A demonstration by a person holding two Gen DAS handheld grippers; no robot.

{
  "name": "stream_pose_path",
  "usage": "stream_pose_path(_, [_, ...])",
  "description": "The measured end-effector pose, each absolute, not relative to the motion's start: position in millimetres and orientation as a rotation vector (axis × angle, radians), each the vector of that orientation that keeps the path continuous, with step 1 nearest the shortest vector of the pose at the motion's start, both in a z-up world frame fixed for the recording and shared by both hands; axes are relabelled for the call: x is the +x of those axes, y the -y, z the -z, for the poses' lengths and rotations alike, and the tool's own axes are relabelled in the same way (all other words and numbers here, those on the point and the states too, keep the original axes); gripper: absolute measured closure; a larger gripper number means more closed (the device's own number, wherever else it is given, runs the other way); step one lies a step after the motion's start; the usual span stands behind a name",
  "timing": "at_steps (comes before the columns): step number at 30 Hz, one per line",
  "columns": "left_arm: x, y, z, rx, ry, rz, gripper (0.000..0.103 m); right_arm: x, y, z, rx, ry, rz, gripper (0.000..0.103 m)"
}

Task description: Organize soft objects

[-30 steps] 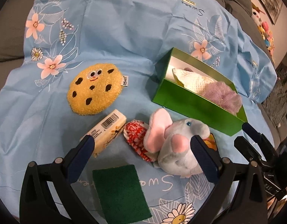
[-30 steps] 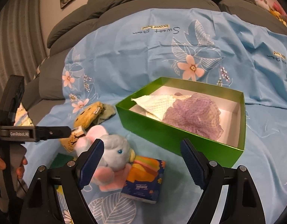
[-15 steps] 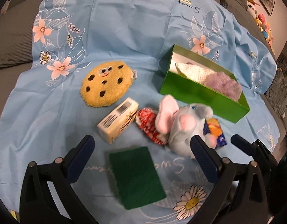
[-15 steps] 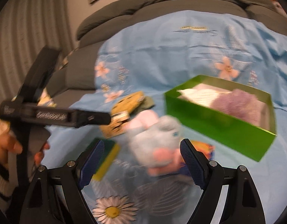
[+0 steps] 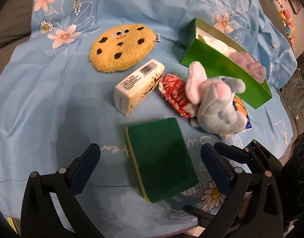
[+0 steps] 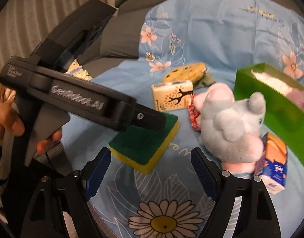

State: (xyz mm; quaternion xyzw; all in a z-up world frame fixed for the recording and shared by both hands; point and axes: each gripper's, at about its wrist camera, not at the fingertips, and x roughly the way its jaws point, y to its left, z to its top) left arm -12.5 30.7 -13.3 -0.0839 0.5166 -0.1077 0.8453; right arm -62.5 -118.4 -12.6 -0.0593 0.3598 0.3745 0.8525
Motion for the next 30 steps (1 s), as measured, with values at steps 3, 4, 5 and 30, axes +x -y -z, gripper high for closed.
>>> stream_pose_path(3, [-11, -33, 19, -0.213, -1.114, 0.243, 0.005, -59, 113, 16, -0.125, -0.766, -0.800, 0.019])
stream_pose_path(4, [-11, -34, 21, -0.226, -1.123, 0.248, 0.006, -58, 111, 17, -0.120, -0.771, -0.813, 0.022])
stream_pose_path(5, [-10, -34, 23, -0.238, -1.129, 0.252, 0.007, -57, 109, 19, -0.116, -0.779, -0.825, 0.023])
stream_pose_path(30, [-17, 7, -24, -0.125, -0.927, 0.355, 0.046, -64, 115, -5, -0.153, -0.644, -0.791, 0.049])
